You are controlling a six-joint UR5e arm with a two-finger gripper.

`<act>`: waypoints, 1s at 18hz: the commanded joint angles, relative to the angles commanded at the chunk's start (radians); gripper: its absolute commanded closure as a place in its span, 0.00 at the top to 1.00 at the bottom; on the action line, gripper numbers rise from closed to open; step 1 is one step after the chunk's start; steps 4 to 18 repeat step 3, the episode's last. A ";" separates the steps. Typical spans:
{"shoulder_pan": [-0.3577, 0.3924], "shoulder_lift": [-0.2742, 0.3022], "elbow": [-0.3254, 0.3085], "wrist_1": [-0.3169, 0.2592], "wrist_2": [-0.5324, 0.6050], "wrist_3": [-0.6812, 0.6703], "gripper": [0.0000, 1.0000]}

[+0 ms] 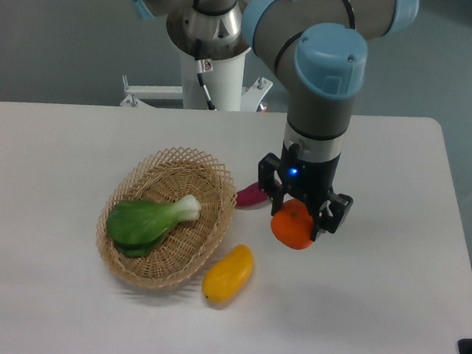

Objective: Pick up the orange from the basket
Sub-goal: 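Lift the orange out of the basket and carry it beside the eggplant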

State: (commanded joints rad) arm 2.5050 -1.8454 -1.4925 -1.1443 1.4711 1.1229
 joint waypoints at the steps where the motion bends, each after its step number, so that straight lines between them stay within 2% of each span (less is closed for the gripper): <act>1: 0.000 0.002 -0.002 0.000 0.000 0.000 0.71; 18: 0.000 0.002 -0.002 0.000 0.000 0.000 0.71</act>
